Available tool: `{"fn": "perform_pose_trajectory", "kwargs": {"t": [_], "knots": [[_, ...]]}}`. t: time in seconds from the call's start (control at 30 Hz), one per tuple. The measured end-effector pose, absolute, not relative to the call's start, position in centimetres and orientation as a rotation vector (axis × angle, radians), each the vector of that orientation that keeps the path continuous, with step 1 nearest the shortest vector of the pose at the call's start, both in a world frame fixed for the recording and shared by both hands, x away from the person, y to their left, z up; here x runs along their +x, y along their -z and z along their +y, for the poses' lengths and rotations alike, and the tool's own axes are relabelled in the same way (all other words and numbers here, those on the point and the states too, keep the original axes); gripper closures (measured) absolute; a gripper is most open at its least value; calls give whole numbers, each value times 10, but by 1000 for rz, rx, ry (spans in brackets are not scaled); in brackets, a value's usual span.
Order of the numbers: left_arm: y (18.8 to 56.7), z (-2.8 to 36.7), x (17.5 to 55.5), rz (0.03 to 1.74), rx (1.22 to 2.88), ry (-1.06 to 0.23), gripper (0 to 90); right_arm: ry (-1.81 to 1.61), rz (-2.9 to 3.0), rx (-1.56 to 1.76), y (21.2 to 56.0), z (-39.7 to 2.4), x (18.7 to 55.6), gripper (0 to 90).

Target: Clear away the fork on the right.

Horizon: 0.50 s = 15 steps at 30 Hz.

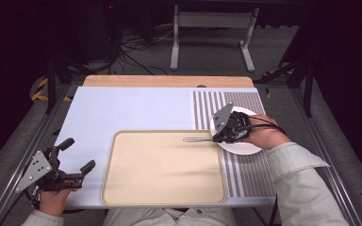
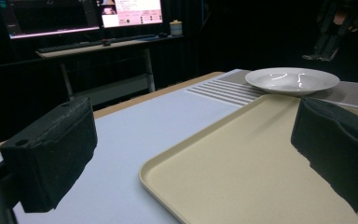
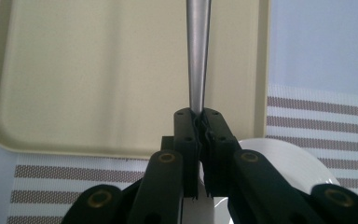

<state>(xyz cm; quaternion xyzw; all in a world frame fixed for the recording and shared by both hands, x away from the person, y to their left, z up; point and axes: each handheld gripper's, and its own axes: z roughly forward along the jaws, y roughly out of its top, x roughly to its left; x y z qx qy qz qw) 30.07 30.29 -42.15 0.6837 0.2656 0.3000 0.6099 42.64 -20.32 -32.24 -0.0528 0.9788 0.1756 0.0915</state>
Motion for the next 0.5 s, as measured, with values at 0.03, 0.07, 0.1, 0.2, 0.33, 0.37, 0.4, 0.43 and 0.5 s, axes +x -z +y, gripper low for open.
{"fn": "perform_pose_trajectory", "kwargs": {"t": [0.03, 0.07, 0.1, 0.2, 0.33, 0.37, 0.4, 0.43, 0.5], "knots": [[422, 303, 301, 613, 1579, -693, 9, -523, 2910, -169, 323, -200, 428, 862], [422, 303, 301, 613, 1579, -692, 9, -522, 2908, -173, 324, -197, 430, 862], [422, 303, 301, 612, 1577, -692, 9, -518, 2911, -178, 325, -195, 431, 862], [422, 303, 301, 612, 1577, -691, 9, -517, 2915, -193, 328, -187, 434, 862], [422, 303, 301, 611, 1577, -690, 9, -531, 2916, -200, 329, -181, 436, 861], [422, 303, 301, 611, 1578, -690, 9, -543, 2918, -205, 330, -178, 438, 861], [422, 303, 301, 610, 1578, -690, 9, -544, 2918, -204, 331, -176, 438, 862], [422, 303, 301, 610, 1578, -690, 9, -546, 2918, -209, 332, -174, 439, 862], [422, 303, 301, 610, 1578, -689, 9, -547, 2921, -209, 333, -172, 441, 861]]}}
